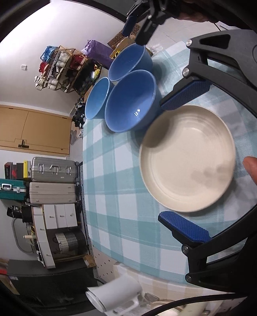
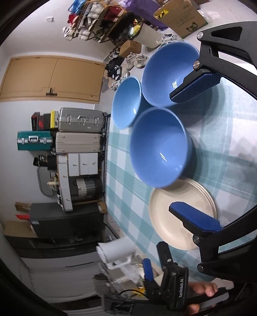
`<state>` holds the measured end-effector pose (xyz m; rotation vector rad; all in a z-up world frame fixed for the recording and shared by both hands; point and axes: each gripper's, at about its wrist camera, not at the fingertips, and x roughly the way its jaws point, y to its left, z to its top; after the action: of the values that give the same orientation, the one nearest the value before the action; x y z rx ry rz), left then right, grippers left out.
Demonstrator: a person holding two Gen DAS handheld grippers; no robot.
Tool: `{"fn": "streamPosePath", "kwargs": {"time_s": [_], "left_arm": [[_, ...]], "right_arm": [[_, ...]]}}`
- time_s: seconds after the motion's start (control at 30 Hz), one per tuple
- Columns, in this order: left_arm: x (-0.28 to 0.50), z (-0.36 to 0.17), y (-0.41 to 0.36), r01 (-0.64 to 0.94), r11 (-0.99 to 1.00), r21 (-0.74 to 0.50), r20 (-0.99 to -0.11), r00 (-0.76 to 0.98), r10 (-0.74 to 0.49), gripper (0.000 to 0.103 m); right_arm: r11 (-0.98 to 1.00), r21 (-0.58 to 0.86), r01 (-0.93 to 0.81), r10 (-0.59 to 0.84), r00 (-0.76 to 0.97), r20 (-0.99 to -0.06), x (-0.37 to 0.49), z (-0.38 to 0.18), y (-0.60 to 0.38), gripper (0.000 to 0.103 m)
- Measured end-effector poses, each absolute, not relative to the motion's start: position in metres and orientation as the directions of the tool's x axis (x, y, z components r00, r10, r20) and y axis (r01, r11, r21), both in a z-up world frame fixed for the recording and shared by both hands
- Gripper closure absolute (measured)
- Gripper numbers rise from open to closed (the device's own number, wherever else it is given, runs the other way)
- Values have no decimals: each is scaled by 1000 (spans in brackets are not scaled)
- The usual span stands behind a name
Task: Organize plates and bowls
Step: 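Move both tools forward toward the blue bowls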
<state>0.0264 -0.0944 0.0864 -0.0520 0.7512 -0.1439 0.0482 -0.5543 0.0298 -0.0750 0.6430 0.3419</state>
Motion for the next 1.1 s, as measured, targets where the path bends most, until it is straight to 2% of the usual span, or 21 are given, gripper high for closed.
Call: {"fn": "streamPosePath", "kwargs": {"time_s": [0.57, 1.1], "left_arm": [[121, 116, -147, 205, 974, -100, -693, 688, -216, 1], [194, 117, -171, 232, 966, -111, -717, 654, -240, 1]], "right_arm": [[976, 92, -198, 213, 764, -609, 111, 75, -626, 1], [981, 109, -163, 195, 755, -627, 158, 82, -652, 1]]}}
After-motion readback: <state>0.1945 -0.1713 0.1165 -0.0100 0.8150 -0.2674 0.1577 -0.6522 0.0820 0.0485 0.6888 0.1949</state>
